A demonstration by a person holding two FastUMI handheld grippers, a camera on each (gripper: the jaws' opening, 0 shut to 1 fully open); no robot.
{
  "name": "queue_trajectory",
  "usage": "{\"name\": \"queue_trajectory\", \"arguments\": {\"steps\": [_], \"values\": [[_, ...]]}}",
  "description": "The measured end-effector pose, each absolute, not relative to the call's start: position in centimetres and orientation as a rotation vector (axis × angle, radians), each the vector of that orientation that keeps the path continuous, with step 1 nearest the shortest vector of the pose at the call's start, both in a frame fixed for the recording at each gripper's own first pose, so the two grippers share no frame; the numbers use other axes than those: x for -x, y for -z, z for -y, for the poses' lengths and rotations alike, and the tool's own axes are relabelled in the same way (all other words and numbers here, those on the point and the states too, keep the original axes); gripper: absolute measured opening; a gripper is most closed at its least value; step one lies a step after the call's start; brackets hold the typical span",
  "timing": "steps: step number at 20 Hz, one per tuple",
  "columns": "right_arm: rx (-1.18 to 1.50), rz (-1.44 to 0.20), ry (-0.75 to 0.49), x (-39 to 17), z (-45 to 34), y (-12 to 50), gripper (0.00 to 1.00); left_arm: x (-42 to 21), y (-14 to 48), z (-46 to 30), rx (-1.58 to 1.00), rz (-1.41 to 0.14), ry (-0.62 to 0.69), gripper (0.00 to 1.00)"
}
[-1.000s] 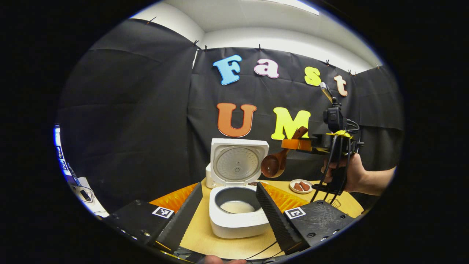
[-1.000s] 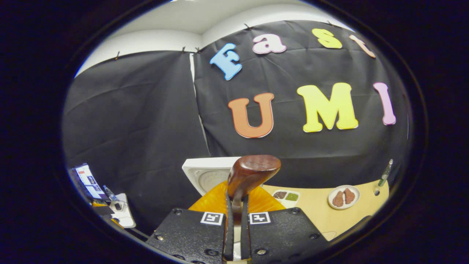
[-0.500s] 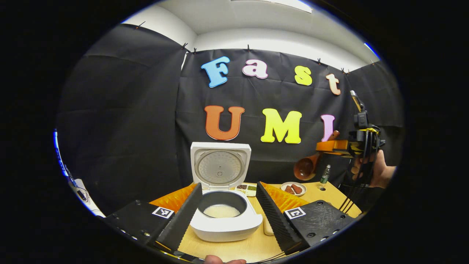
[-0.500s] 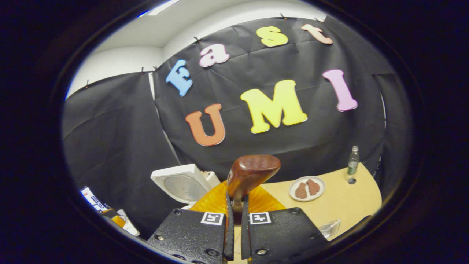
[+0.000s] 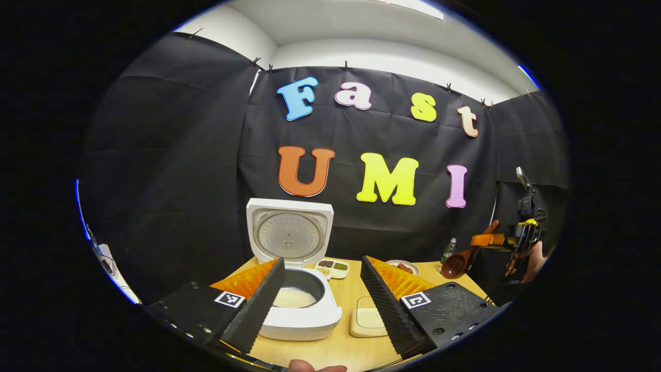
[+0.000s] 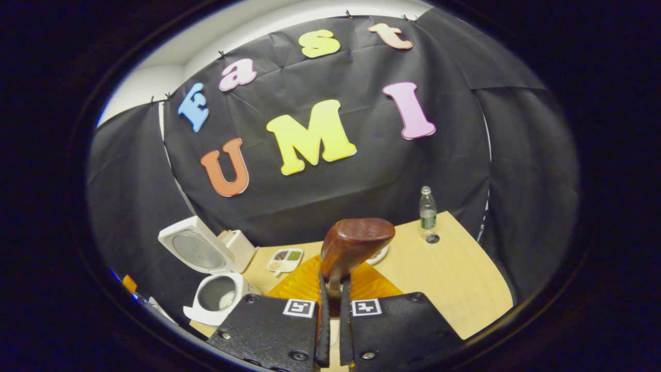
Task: Close the left gripper, press the button to open the rice cooker; take a wooden spoon from the chopstick holder with the right hand, scoop a spoonful of rice and pour it into the rice cooker, then put the wooden spoon back into the chopstick holder.
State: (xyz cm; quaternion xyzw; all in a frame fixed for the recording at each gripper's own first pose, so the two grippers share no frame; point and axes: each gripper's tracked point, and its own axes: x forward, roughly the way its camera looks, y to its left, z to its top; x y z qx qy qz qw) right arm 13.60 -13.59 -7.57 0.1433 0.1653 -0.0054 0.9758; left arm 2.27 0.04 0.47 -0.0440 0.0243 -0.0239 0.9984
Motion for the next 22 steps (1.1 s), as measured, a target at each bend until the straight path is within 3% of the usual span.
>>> {"name": "queue_trajectory", "arguments": {"steps": [8,13,22], "values": [[-0.308,-0.487,0.119,-14.5,18.9,17.5,0.13,-3.2,-0.7,1.1,0.127,-0.080,0.024,0.94],[-0.346,-0.548,0.117,-14.9,19.6,22.5,0.12,-3.4,-0.6,2.4,0.105,-0.113,0.012,0.94],[-0.446,-0.569,0.141,-14.7,21.2,26.0,0.13,-3.4,-1.3,5.2,0.076,-0.130,0.031,0.94]]}}
